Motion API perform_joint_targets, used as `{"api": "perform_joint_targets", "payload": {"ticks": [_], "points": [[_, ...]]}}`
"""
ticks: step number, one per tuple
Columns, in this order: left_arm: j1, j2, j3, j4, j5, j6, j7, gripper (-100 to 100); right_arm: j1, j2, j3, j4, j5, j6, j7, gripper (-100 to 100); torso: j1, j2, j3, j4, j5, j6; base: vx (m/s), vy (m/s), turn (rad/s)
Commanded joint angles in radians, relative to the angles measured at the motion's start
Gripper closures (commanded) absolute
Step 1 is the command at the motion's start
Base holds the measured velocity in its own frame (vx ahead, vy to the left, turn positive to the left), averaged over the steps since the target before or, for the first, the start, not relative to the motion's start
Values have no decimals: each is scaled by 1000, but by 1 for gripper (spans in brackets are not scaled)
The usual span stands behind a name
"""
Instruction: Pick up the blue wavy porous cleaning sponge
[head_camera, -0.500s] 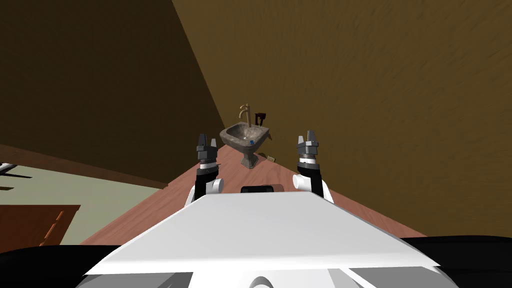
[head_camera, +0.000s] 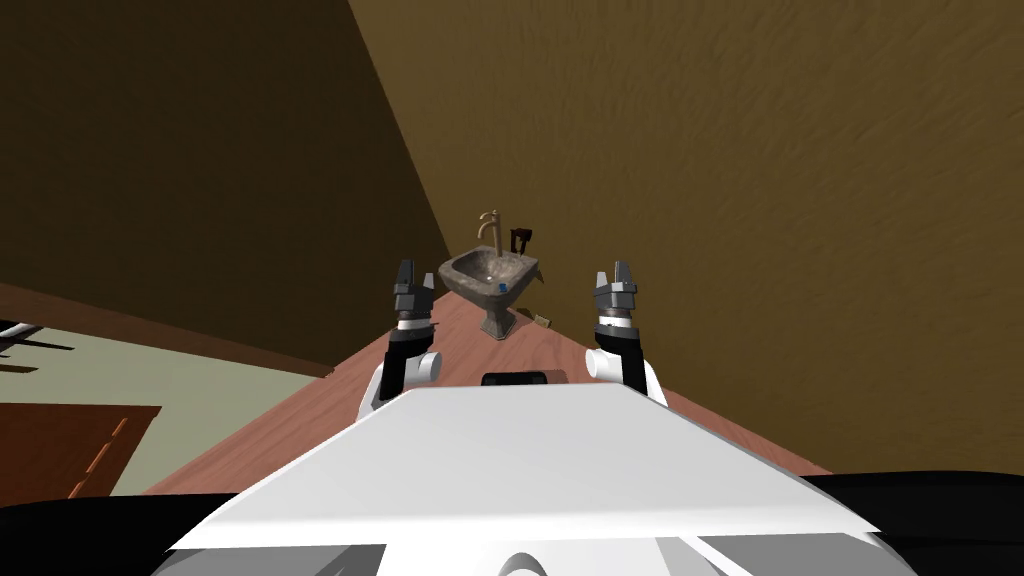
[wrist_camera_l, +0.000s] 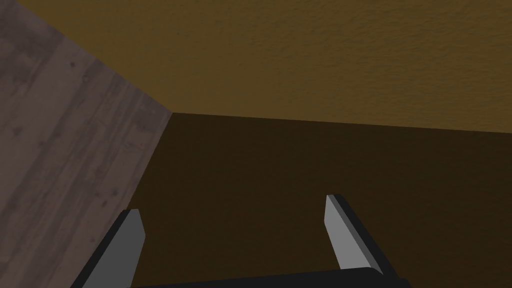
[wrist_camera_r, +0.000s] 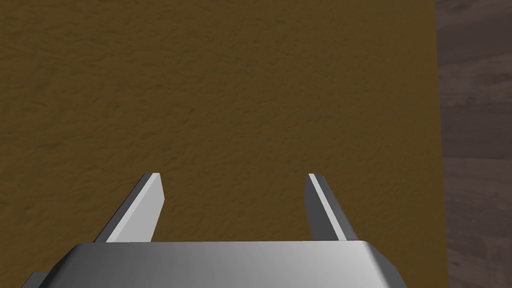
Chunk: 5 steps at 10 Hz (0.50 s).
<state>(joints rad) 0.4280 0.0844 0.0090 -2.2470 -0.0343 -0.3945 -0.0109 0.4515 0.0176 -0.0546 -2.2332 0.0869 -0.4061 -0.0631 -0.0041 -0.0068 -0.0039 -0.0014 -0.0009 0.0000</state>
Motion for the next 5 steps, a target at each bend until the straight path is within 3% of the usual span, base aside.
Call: {"api": "perform_joint_targets", "payload": {"ticks": [1, 5], "points": [[-15, 15, 6, -5, 13, 30, -6, -100, 0, 0, 0, 0, 0, 0, 0, 0, 0, 0, 0, 0, 0, 0, 58, -61, 17], [-93, 71, 23, -21, 87, 146, -45, -100, 0, 0, 0, 0, 0, 0, 0, 0, 0, 2, 1, 0, 0, 0, 59, -69, 27]]}}
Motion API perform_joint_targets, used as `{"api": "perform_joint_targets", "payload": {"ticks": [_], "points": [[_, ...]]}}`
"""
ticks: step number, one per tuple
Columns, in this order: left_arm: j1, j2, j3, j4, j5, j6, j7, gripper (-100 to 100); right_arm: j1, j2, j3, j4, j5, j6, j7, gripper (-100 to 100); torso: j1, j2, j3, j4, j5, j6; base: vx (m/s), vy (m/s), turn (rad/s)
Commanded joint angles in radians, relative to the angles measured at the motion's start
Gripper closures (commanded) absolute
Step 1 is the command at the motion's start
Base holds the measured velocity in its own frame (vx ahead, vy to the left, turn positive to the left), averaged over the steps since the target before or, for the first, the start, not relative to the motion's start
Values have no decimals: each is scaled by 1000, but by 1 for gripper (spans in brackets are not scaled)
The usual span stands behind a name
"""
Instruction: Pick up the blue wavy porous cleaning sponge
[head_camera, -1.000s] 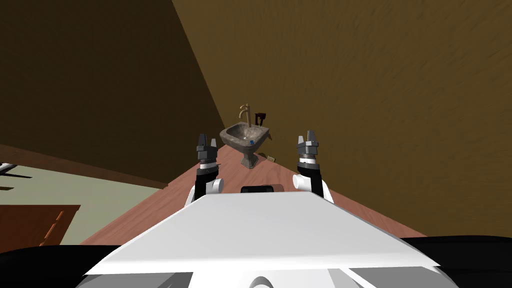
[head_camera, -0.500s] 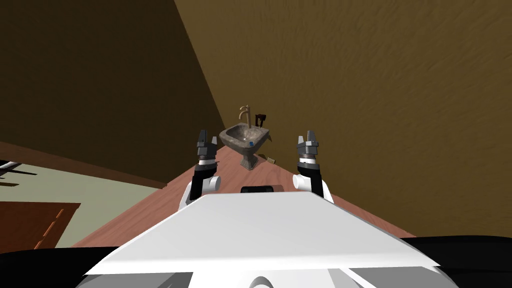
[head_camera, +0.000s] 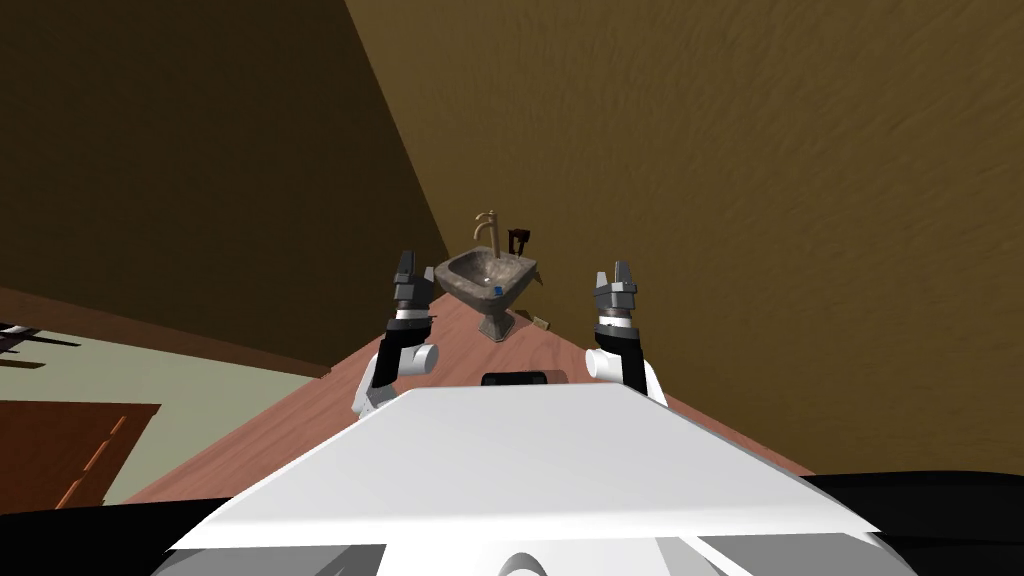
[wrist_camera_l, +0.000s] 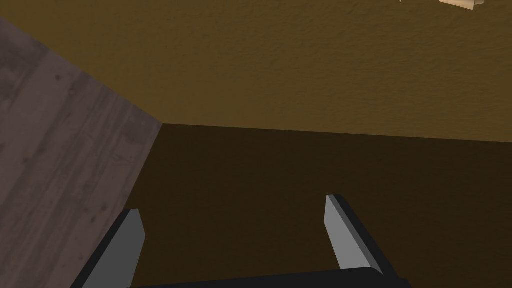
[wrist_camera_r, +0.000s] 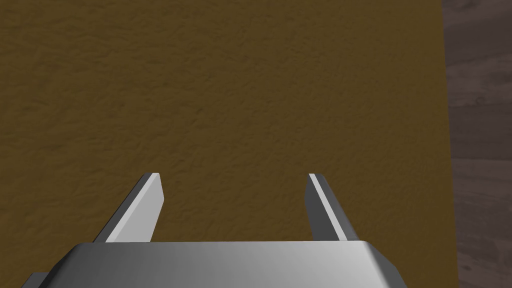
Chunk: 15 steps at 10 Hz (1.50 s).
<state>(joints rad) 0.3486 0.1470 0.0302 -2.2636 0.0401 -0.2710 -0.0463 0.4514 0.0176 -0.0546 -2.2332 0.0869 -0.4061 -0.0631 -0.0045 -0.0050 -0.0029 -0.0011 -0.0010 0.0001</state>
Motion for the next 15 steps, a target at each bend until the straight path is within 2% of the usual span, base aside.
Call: {"api": "perform_joint_targets", "payload": {"ticks": [1, 2, 3, 4, 5, 6, 7, 8, 9, 10, 12, 13, 14, 15], "points": [[-13, 8, 2, -4, 13, 38, -9, -100, 0, 0, 0, 0, 0, 0, 0, 0, 0, 0, 0, 0, 0, 0, 52, -56, 17], [-44, 25, 7, -9, 42, 74, -25, -100, 0, 0, 0, 0, 0, 0, 0, 0, 1, 1, 0, 0, 0, 0, 59, -60, 22], [-44, 25, 7, -9, 42, 92, -25, -100, 0, 0, 0, 0, 0, 0, 0, 0, 1, 1, 0, 0, 0, 0, 54, -50, 14], [-76, 42, 13, -13, 73, 129, -41, -100, 0, 0, 0, 0, 0, 0, 0, 0, 1, 1, 1, 0, 0, 0, 57, -60, 18], [-76, 42, 13, -13, 73, 149, -41, -100, 0, 0, 0, 0, 0, 0, 0, 0, 1, 1, 0, 0, 0, 0, 53, -53, 12], [-110, 59, 18, -16, 105, 184, -59, -100, 0, 0, 0, 0, 0, 0, 0, 0, 1, 1, 0, 0, 0, 0, 72, -70, 12], [-110, 59, 18, -16, 105, 211, -59, -100, 0, 0, 0, 0, 0, 0, 0, 0, 0, 0, 0, 0, 0, 0, 63, -55, 9], [-146, 76, 23, -18, 139, 243, -77, -100, 0, 0, 0, 0, 0, 0, 0, 0, 1, 1, 0, 0, 0, 0, 65, -57, 7], [-146, 76, 23, -18, 139, 273, -77, -100, 0, 0, 0, 0, 0, 0, 0, 0, 1, 0, 0, 0, 0, 0, 52, -47, 4], [-182, 94, 28, -18, 173, 301, -96, -100, 0, 0, 0, 0, 0, 0, 0, 0, 2, 1, 0, 0, 0, 0, 70, -60, -2], [-182, 94, 28, -18, 173, 346, -96, -100, 0, 0, 0, 0, 0, 0, 0, 0, 1, 1, 0, 0, 0, 0, 38, -38, 2], [-220, 112, 31, -17, 208, 382, -116, -100, 0, 0, 0, 0, 0, 0, 0, 0, 3, 3, 1, 0, 1, 0, 28, -44, -11], [-220, 112, 31, -17, 208, 412, -116, -100, 0, 0, 0, 0, 0, 0, 0, 0, 2, 3, 1, 0, 0, 0, 42, -46, -3], [-220, 112, 31, -17, 208, 419, -116, -100, 0, 0, 0, 0, 0, 0, 0, 0, 2, 2, 1, 0, 0, 0, 26, -20, 3]]}}
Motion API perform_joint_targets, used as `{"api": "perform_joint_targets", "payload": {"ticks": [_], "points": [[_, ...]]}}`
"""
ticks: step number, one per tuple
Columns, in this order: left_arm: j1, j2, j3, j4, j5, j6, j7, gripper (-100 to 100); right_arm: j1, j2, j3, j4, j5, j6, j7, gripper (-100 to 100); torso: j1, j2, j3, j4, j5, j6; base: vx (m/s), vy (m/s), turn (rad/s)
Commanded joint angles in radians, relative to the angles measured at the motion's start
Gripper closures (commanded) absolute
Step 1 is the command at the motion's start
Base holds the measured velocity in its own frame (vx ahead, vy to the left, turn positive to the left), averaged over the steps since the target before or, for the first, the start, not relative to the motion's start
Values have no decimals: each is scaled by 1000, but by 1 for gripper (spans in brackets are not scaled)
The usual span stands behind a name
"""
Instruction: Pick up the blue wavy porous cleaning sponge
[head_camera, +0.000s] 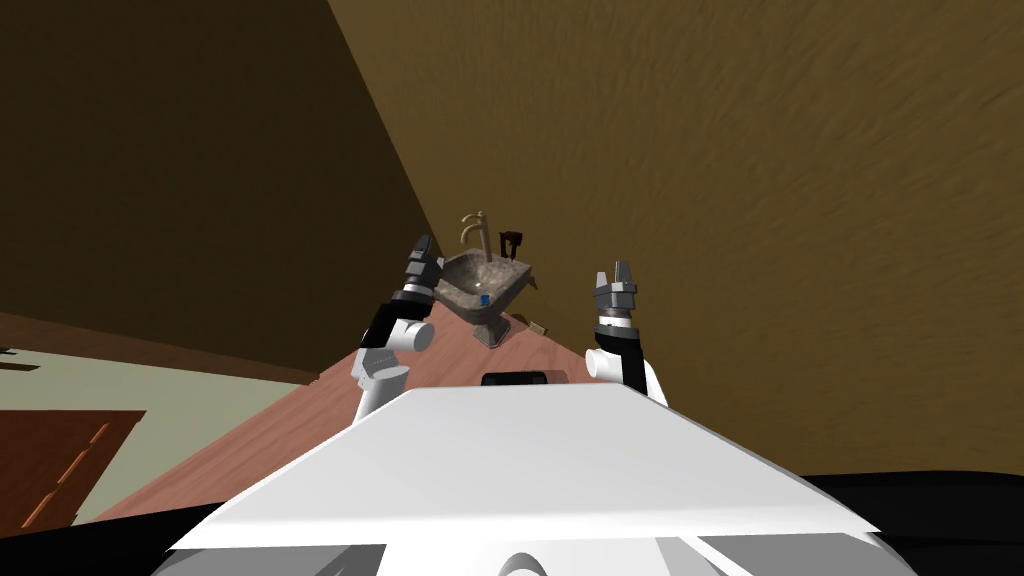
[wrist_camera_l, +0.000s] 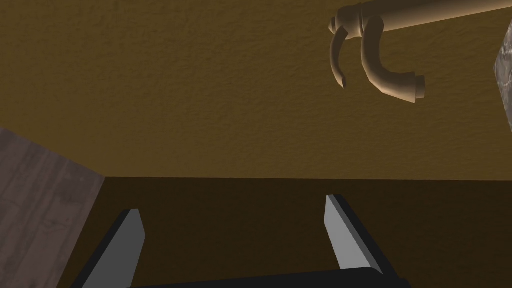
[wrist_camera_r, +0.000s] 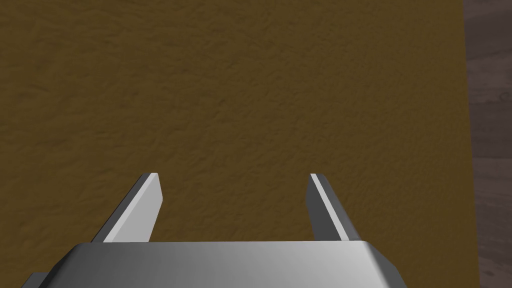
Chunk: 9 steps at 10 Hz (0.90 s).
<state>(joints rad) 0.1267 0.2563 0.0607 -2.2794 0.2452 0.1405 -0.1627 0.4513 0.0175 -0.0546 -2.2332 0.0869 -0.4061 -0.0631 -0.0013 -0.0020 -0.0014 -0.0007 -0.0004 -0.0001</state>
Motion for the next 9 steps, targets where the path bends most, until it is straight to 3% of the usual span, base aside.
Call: {"api": "perform_joint_targets", "payload": {"ticks": [1, 2, 3, 5, 6, 8, 9], "points": [[-36, 21, 4, 2, 38, 50, -19, -100, 0, 0, 0, 0, 0, 0, 0, 0, 0, 0, 0, 0, 0, 0, 51, -36, -22], [-36, 21, 4, 2, 38, 79, -19, -100, 0, 0, 0, 0, 0, 0, 0, 0, -1, -1, -1, 0, 0, 0, 55, -40, -6], [-73, 41, 6, 6, 74, 111, -39, -100, 0, 0, 0, 0, 0, 0, 0, 0, -1, -2, -1, 0, 0, 0, 54, -66, -26], [-73, 41, 6, 6, 74, 161, -39, -100, 0, 0, 0, 0, 0, 0, 0, 0, -2, -1, -1, 0, 0, 0, 34, -37, -2], [-111, 61, 7, 13, 109, 199, -60, -100, 0, 0, 0, 0, 0, 0, 0, 0, 0, 0, 0, 0, 0, 0, 43, -32, -43], [-111, 61, 7, 13, 109, 241, -60, -100, 0, 0, 0, 0, 0, 0, 0, 0, -1, -1, -1, 0, 0, 0, 34, -25, -6], [-148, 81, 7, 20, 145, 274, -80, -100, 0, 0, 0, 0, 0, 0, 0, 0, 0, 0, 0, 0, 0, 0, 29, -35, -48]]}}
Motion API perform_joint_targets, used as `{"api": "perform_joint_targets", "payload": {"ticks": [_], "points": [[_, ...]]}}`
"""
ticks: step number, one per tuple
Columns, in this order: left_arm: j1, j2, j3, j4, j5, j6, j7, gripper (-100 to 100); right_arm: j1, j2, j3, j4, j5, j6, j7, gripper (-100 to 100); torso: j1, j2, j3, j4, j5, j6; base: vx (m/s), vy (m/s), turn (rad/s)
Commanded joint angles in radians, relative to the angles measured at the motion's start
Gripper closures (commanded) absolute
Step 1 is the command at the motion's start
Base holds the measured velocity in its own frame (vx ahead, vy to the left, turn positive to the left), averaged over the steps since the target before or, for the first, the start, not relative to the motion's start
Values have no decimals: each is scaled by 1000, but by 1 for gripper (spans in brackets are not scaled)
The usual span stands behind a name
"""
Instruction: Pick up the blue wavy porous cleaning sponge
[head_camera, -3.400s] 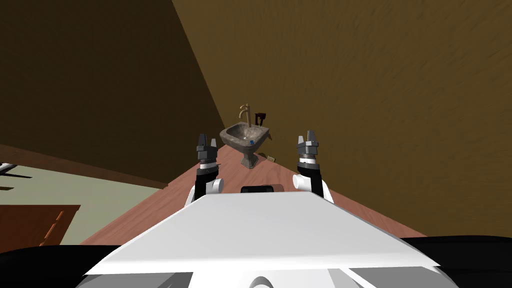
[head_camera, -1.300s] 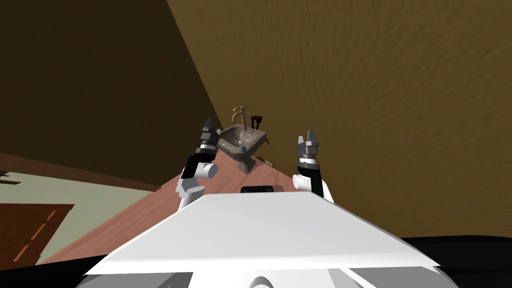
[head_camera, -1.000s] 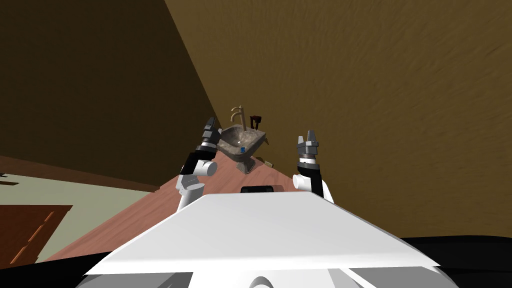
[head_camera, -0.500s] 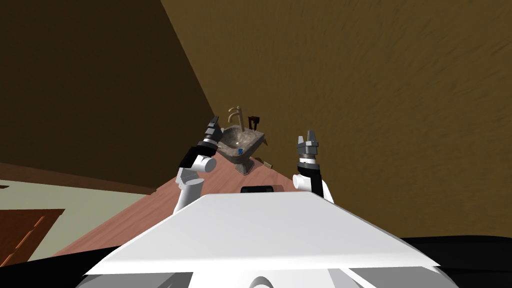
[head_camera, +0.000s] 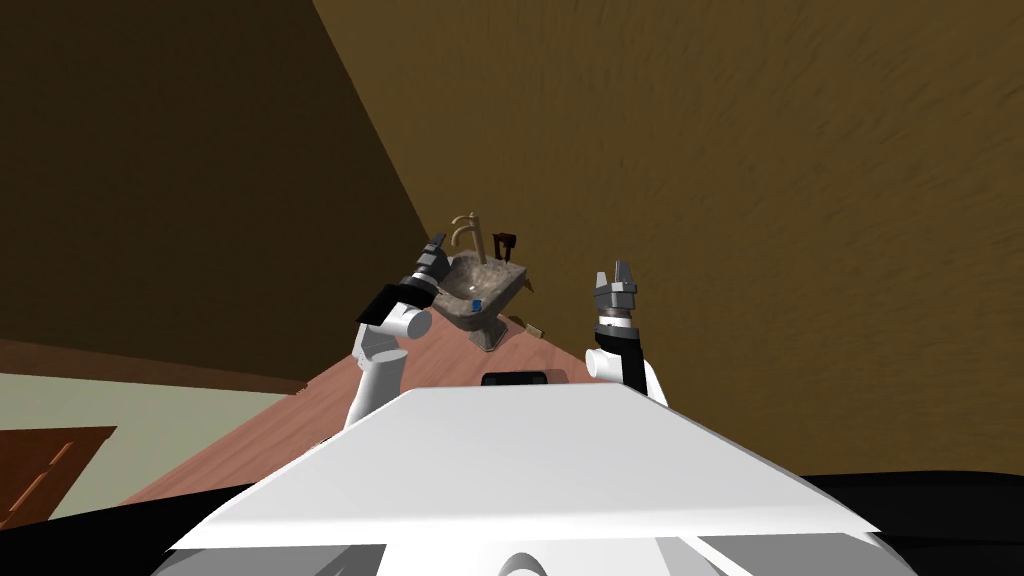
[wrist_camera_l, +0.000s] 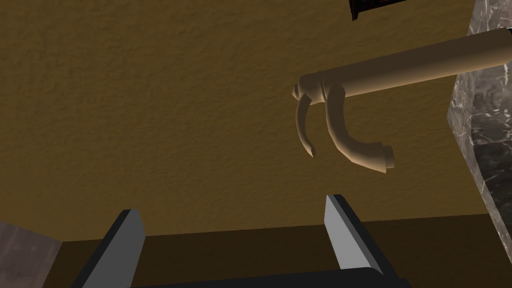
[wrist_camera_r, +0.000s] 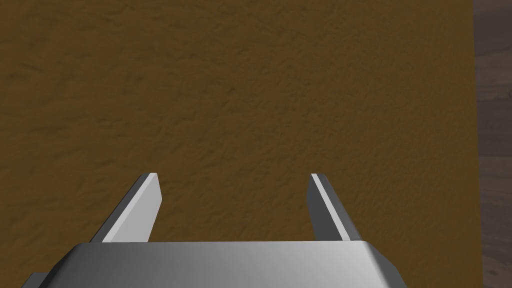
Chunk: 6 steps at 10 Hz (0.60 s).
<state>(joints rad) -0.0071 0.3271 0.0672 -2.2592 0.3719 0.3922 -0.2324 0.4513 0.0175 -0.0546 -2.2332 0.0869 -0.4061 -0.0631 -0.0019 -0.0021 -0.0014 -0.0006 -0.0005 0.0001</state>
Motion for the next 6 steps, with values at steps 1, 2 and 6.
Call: {"api": "perform_joint_targets", "payload": {"ticks": [1, 2, 6], "points": [[-14, 11, 1, 0, 18, 50, -11, -100, 0, 0, 0, 0, 0, 0, 0, 0, 0, 0, 0, 0, 0, 0, 37, -38, -26], [-14, 11, 1, 0, 18, 70, -11, -100, 0, 0, 0, 0, 0, 0, 0, 0, 0, 0, 0, 0, 0, 0, 23, -19, 6], [-86, 54, -2, 22, 87, 186, -51, -100, 0, 0, 0, 0, 0, 0, 0, 0, 1, 1, 0, 0, 0, 0, 35, -27, -38]]}}
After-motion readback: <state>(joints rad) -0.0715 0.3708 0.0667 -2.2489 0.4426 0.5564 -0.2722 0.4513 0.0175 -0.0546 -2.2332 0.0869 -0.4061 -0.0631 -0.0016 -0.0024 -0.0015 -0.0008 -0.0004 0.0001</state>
